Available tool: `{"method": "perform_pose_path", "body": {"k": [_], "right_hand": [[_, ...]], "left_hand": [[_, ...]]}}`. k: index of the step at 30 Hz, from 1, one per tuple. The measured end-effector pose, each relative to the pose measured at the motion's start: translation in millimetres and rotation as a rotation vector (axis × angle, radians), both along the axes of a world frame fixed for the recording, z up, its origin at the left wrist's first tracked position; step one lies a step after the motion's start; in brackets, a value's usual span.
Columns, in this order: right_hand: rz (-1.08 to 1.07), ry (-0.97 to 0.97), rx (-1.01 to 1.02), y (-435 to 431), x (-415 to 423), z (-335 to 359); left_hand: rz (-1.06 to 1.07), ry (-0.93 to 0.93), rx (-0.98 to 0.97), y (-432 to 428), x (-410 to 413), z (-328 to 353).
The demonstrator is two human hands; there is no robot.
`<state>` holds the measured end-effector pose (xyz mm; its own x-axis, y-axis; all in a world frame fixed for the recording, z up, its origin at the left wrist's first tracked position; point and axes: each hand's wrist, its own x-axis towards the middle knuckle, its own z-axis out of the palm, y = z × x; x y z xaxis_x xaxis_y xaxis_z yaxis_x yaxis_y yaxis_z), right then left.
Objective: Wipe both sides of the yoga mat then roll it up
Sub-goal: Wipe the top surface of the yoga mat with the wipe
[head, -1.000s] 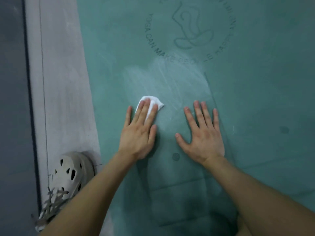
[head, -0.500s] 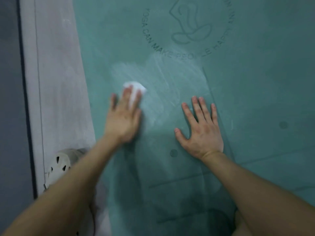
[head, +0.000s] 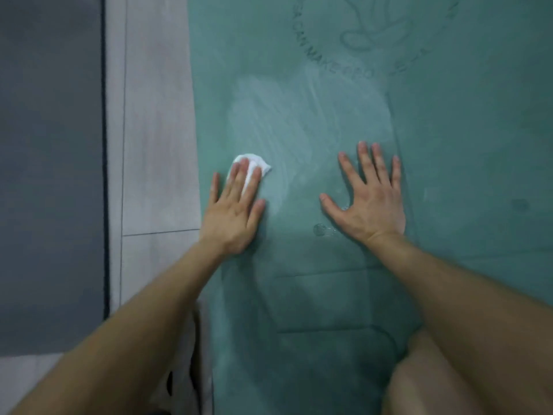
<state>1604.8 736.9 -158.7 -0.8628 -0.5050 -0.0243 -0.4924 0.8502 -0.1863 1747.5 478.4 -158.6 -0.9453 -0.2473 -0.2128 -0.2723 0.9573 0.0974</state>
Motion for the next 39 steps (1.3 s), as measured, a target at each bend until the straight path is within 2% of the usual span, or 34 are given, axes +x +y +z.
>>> {"method": "perform_pose_path", "body": {"k": [3,6,8,10,12,14,16,18,19,22,24,27,29,31,33,37,39], "right_hand": [[-0.004,0.004,0.01,0,-1,-4],[-0.005,-0.001,0.02,0,-2,-2],[-0.002,-0.01,0.031,-1,-3,1],[0.002,-0.019,0.044,-1,-3,1],[0.002,-0.023,0.048,-1,-3,0],[0.002,-0.02,0.041,0,-1,-2],[-0.006,0.005,0.018,1,-1,-4],[0.0,0.002,-0.003,0,-1,-4],[0.001,0.0,-0.004,-1,-1,-3],[-0.001,-0.006,0.021,0,-2,-2],[0.004,-0.008,0.01,1,-2,-2],[0.005,-0.008,0.016,2,-2,-4],[-0.002,0.005,0.015,2,-1,-6],[0.005,0.005,0.011,2,0,-6],[0.004,-0.003,-0.004,2,-1,-5],[0.004,-0.015,0.01,3,-2,-3],[0.002,-0.013,0.005,3,-1,-3]], "left_hand": [[0.254,-0.02,-0.021,-68,-46,-3],[0.364,0.047,0.035,-26,-39,-2],[0.279,0.047,0.062,35,-3,5],[0.104,0.002,0.085,74,39,10],[-0.014,-0.018,0.062,46,42,7],[0.065,-0.03,-0.019,-14,10,-1],[0.28,-0.02,-0.05,-66,-31,-6],[0.405,0.013,-0.024,-62,-39,-6],[0.403,0.036,-0.007,-38,-27,-2],[0.186,0.005,0.095,54,44,13],[0.084,-0.006,0.112,64,62,17],[0.14,0.036,0.057,-13,-21,0],[0.295,0.051,0.045,-71,-96,-6],[0.404,0.045,0.013,-94,-128,-9],[0.383,0.072,0.028,-77,-109,-8],[0.215,0.04,0.063,1,7,2],[0.171,0.025,0.048,-7,16,0]]}}
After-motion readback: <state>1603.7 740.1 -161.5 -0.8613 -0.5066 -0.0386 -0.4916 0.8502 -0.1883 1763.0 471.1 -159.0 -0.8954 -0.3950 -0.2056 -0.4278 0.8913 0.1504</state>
